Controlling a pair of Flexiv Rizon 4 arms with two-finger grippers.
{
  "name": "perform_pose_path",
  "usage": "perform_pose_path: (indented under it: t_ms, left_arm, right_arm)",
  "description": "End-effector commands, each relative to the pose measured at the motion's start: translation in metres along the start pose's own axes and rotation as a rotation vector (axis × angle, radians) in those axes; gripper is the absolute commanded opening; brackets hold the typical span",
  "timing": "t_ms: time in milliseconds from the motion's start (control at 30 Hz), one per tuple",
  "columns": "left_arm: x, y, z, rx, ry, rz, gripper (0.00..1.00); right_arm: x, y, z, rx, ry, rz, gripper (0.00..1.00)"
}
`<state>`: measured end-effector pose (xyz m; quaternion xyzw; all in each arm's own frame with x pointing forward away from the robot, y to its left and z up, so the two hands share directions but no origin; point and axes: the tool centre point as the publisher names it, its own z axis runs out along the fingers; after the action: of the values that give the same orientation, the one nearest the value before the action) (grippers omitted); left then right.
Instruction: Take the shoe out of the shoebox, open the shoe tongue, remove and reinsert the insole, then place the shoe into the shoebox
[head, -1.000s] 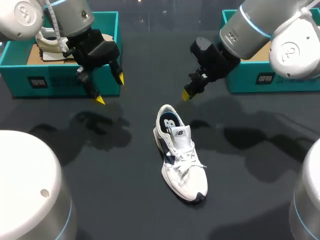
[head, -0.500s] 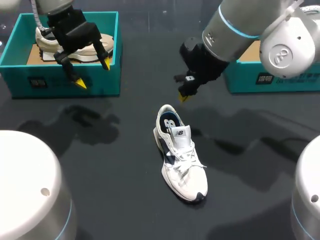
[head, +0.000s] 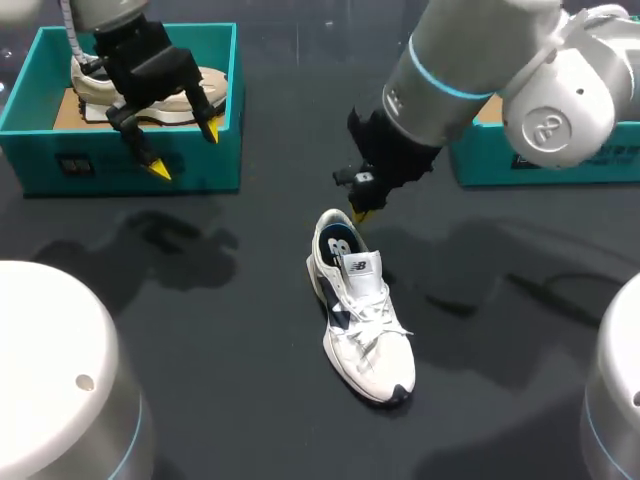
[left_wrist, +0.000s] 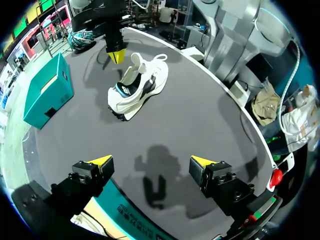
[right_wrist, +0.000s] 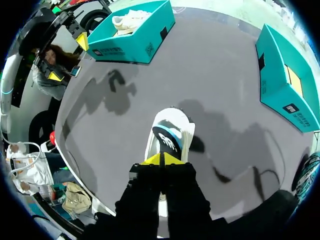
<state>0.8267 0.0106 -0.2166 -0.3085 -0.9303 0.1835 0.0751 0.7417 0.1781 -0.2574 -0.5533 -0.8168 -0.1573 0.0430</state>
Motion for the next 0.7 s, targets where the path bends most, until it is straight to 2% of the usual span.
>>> perform_pose_path:
  t_ms: [33, 200, 500, 700]
  left_arm:
    - [0.002, 0.005, -0.003, 0.002, 0.001, 0.001, 1.00]
    - [0.003, 0.007, -0.007, 0.030, -0.007, -0.017, 1.00]
    - [0.003, 0.007, -0.007, 0.030, -0.007, -0.017, 1.00]
    - [0.000, 0.010, -0.007, 0.032, -0.008, -0.037, 1.00]
  right_arm:
    - [0.019, -0.016, 0.015, -0.046, -0.117, 0.011, 0.00]
    - [0.018, -0.020, 0.019, -0.044, -0.130, 0.023, 0.00]
    - [0.018, -0.020, 0.019, -0.044, -0.130, 0.023, 0.00]
    - [0.010, -0.011, 0.043, -0.115, -0.187, 0.012, 0.00]
